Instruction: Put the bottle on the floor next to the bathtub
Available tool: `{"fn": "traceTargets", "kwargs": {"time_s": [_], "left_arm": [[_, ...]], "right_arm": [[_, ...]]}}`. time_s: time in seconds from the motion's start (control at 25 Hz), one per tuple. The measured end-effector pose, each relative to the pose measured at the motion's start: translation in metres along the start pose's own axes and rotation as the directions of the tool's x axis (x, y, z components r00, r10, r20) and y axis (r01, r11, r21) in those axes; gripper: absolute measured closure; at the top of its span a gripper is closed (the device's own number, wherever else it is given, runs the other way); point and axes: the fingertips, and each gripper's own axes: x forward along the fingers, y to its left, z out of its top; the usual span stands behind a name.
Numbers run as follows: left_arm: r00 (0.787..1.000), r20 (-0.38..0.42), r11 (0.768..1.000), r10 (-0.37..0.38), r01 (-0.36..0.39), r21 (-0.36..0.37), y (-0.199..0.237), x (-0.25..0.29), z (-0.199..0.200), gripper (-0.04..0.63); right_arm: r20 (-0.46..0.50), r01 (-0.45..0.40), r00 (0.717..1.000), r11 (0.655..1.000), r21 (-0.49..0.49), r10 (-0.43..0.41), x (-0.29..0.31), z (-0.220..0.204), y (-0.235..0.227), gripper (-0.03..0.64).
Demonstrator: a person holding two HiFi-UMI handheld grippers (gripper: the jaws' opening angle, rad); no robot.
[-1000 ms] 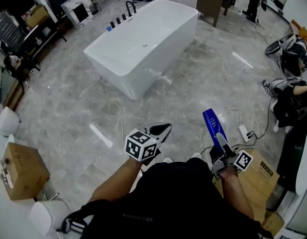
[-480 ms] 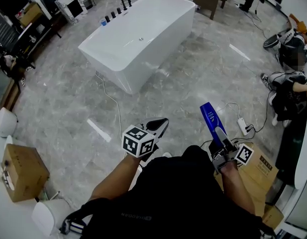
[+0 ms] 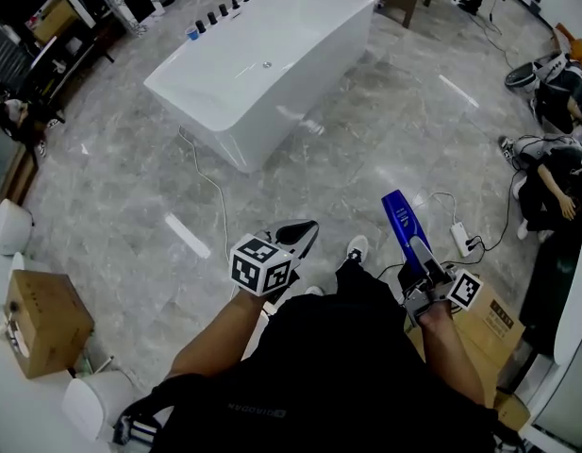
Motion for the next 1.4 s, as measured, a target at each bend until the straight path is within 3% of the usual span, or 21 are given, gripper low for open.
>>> {"fn": "traceTargets", "kwargs": {"time_s": [0.8, 0.96, 1.2, 1.4], "left_arm": [[0.998, -0.004, 0.998, 0.065, -0.065, 0.017, 0.048, 0.143, 0.131, 0.577], [0.996, -0.022, 0.996, 0.086, -0.085, 0.022, 0.056, 0.174, 0.137, 0.577], [0.992, 0.014, 0.991, 0.126, -0.127, 0.034, 0.071, 0.197, 0.171, 0.577], [0.993, -0.026, 0.992, 0.118, -0.117, 0.037, 0.075, 0.209, 0.174, 0.577]], "right_arm": [[-0.006, -0.061, 0.998, 0.998, -0.030, 0.061, 0.089, 0.188, -0.036, 0.448], [-0.007, -0.074, 0.997, 0.997, -0.021, 0.074, 0.097, 0.213, -0.055, 0.448], [-0.017, -0.044, 0.999, 0.999, 0.004, 0.044, 0.095, 0.238, -0.077, 0.448], [-0.001, -0.041, 0.999, 0.999, 0.006, 0.041, 0.098, 0.254, -0.079, 0.449]]}}
